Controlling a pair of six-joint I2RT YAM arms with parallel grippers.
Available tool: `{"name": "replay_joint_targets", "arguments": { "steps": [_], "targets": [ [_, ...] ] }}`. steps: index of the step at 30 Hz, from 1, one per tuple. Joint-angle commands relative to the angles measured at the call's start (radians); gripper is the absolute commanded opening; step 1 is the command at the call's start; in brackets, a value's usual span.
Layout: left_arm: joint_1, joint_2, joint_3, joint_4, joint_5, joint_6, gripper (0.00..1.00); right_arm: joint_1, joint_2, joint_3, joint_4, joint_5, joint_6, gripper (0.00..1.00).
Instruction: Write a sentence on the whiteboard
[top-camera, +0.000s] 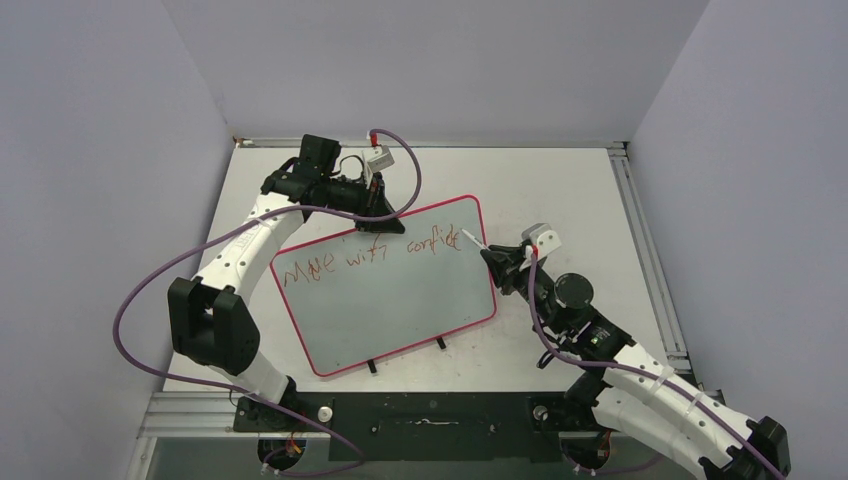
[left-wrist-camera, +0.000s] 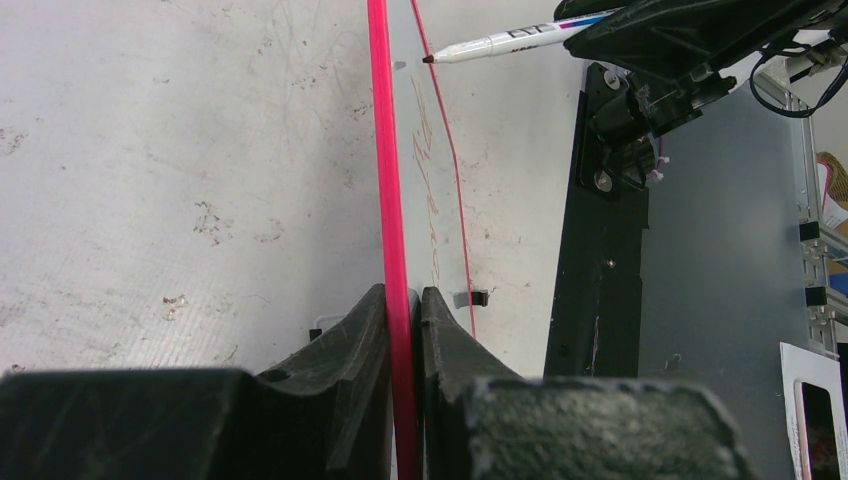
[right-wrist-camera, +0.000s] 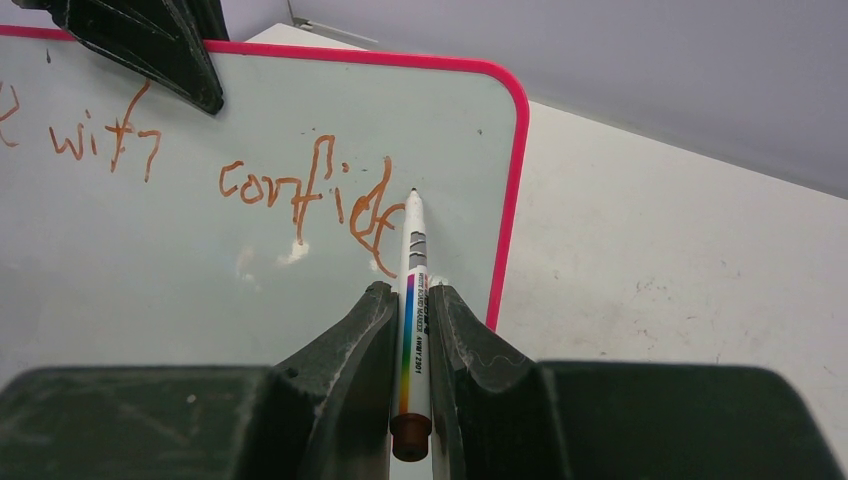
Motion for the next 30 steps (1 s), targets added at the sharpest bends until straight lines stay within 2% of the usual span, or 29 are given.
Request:
{"name": "replay_joint_targets", "arguments": {
  "steps": [1,21,30],
  "targets": [
    [-0.011,-0.018,-0.021,-0.011,0.021,0.078,0.0,-0.004,0.008,0.013,0.02,0.021,0.009,0.05],
    [-0.011,-0.02,-0.026,-0.002,0.017,0.075,0.0,0.003,0.007,0.005,-0.013,-0.028,0.024,0.05],
    [-0.011,-0.023,-0.028,0.001,0.017,0.075,0.0,0.007,-0.006,0.002,-0.041,0.038,0.029,0.05]
  ]
}}
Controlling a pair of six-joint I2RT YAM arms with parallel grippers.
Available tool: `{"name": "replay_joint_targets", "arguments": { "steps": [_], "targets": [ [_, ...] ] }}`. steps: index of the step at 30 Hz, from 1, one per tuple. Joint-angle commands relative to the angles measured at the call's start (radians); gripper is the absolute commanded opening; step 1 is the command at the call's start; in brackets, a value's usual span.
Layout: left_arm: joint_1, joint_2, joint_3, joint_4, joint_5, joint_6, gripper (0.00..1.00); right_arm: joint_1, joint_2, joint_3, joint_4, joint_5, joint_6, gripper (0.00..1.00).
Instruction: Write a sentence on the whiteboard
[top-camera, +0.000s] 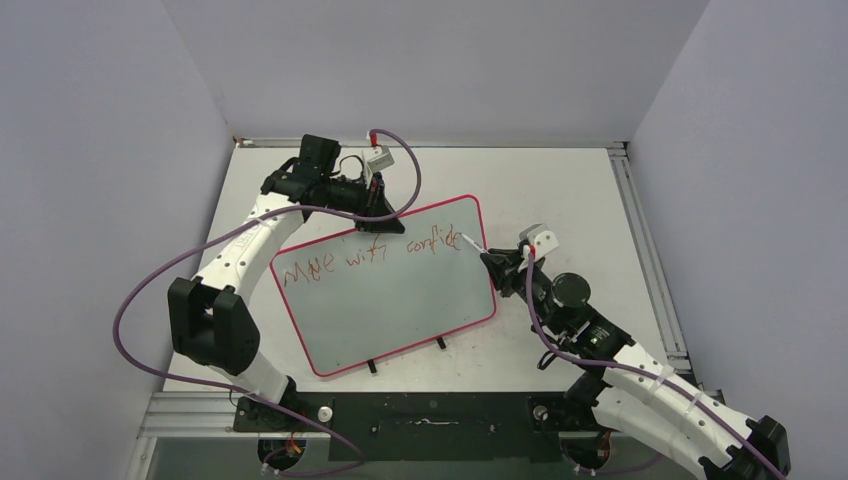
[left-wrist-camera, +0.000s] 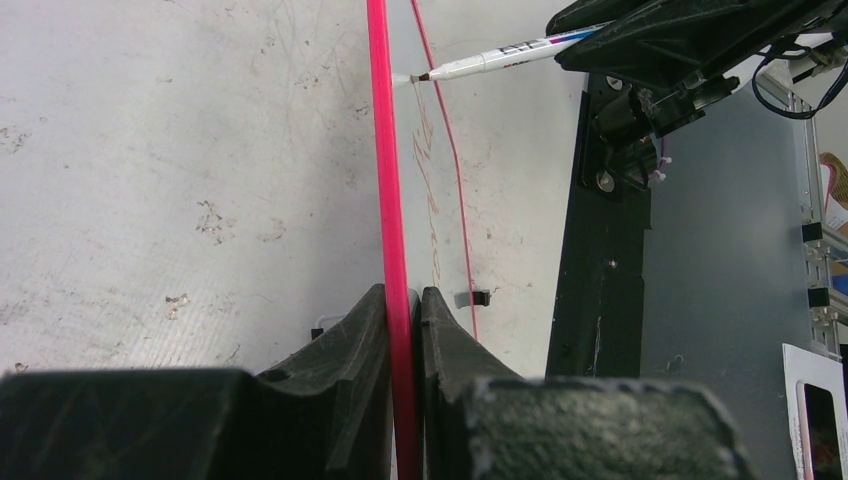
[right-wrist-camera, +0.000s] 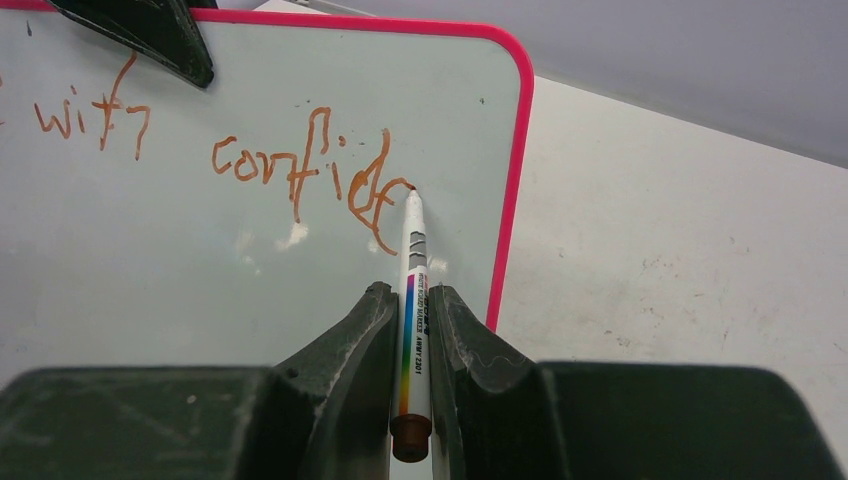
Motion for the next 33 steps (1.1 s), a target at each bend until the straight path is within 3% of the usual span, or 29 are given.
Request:
{"name": "replay_joint_targets", "arguments": {
  "steps": [1,22,33],
  "targets": [
    [-0.011,-0.022,-0.027,-0.001,0.018,0.075,0.0,0.007,-0.013,0.002,-0.007,0.036,0.014,0.05],
    [-0.012,-0.025,-0.028,0.003,0.02,0.072,0.0,0.062,0.031,0.011,0.046,0.023,0.0,0.05],
    [-0.011,-0.03,-0.03,0.008,0.017,0.072,0.0,0.081,-0.087,-0.008,-0.014,0.139,0.018,0.05]
  ]
}}
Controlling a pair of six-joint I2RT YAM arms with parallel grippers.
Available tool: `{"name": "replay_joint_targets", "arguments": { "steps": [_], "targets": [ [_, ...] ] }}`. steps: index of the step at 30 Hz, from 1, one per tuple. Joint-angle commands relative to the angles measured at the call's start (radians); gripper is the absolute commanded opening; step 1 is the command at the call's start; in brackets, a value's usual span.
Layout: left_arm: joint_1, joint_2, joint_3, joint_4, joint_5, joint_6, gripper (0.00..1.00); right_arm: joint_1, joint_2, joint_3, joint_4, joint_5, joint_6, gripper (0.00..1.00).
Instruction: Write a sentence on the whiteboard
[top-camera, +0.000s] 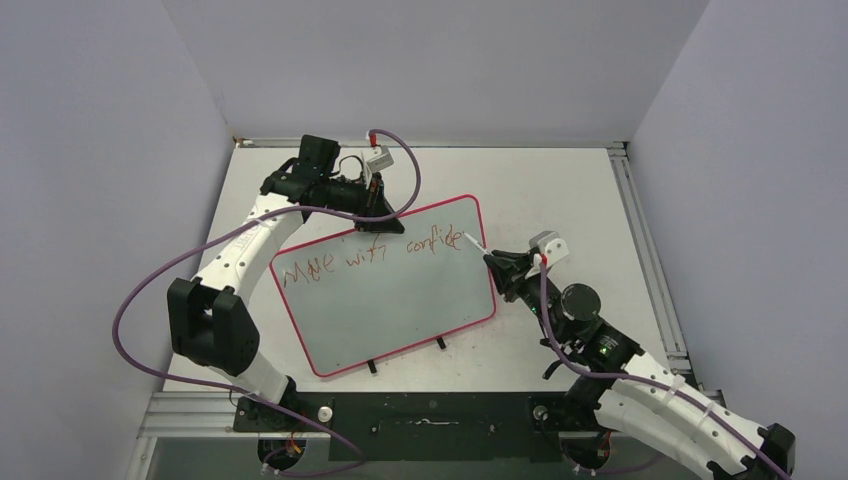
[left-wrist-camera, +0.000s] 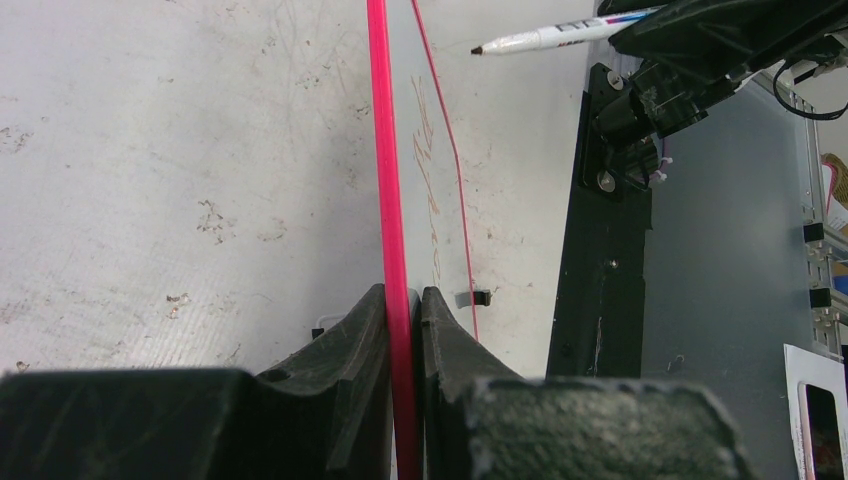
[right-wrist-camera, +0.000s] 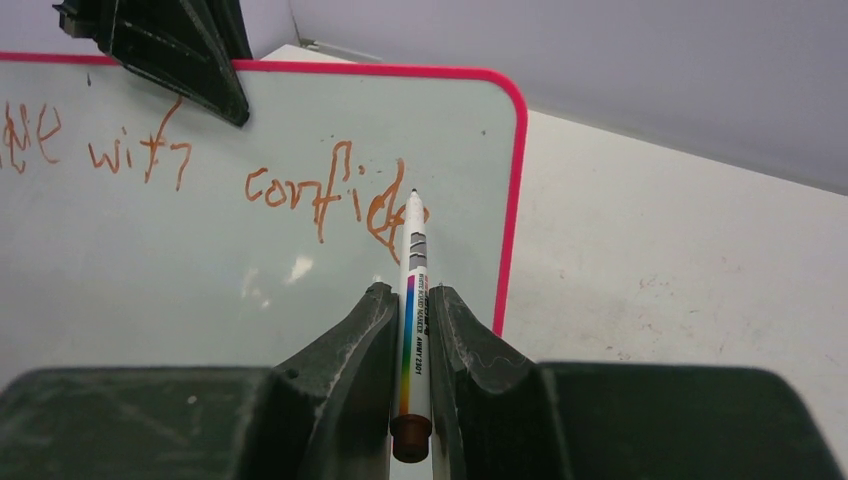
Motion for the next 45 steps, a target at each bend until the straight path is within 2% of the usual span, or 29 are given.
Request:
{"name": "replay_joint_targets", "arguments": {
  "steps": [1,17,37,45],
  "targets": [
    [-0.014,-0.026,-0.024,0.002,0.019,0.072,0.0,0.008,-0.011,-0.006,-0.002,0.077,0.013,0.05],
    [-0.014,-0.026,-0.025,0.003,0.019,0.072,0.0,0.009,0.056,-0.002,0.02,0.065,-0.006,0.05],
    [-0.014,-0.028,-0.027,0.008,0.019,0.071,0.0,0.045,0.05,-0.019,-0.062,0.097,0.051,0.05],
    [-0.014,-0.028,-0.027,0.008,0.018,0.071,0.0,0.058,0.05,-0.012,-0.001,0.159,0.029,0.05]
  ]
}}
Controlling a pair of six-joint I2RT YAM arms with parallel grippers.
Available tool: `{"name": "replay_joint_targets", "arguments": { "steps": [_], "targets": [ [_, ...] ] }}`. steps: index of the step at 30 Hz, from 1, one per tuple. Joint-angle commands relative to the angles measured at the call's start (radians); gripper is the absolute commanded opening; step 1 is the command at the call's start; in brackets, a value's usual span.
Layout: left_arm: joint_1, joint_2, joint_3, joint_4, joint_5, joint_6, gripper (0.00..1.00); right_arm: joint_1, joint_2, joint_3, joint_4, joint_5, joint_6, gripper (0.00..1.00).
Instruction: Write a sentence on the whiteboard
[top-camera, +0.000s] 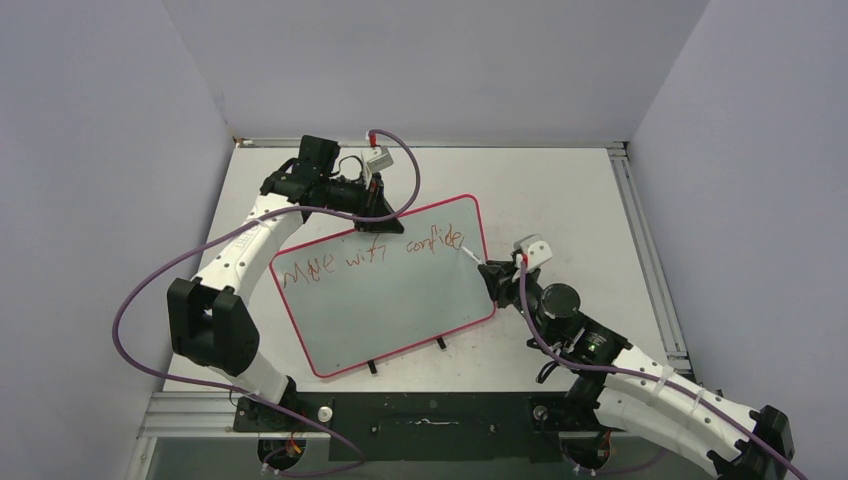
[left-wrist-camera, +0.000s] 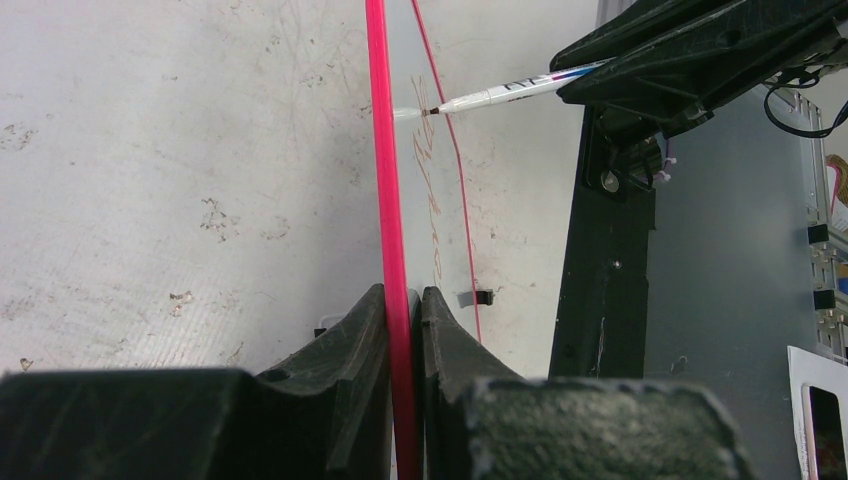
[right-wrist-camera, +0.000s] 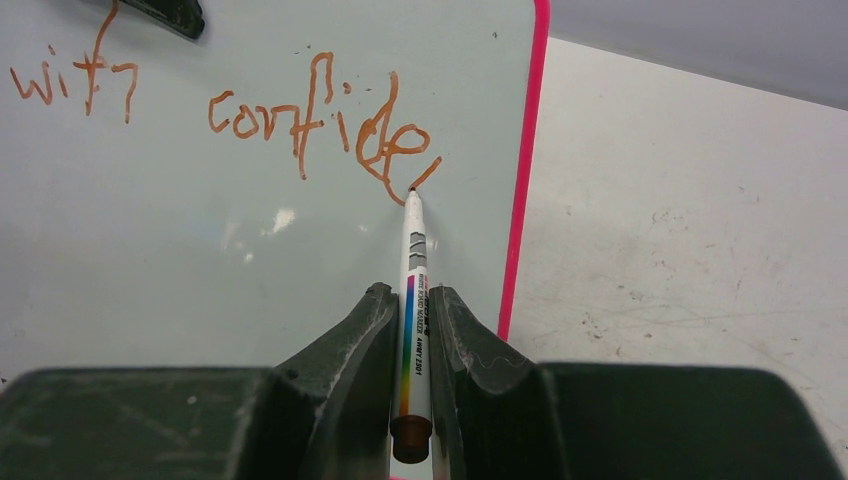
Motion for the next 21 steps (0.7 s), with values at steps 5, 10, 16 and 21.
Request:
{"name": "replay_joint_targets", "arguments": {
  "steps": [5,10,16,21],
  "targets": [
    [-0.014,-0.027,-0.024,0.005,0.021,0.071,0.0,0.005,0.003,0.007,0.094,0.099,-0.035,0.05],
    [-0.014,-0.029,-0.024,0.006,0.022,0.071,0.0,0.005,0.016,0.017,0.118,0.105,-0.052,0.05],
    [-0.014,-0.029,-0.024,0.005,0.021,0.071,0.0,0.005,0.022,0.02,0.09,0.11,-0.048,0.05],
    [-0.014,-0.03,-0.024,0.005,0.021,0.071,0.0,0.007,-0.006,0.005,0.03,0.11,-0.005,0.05]
  ]
}}
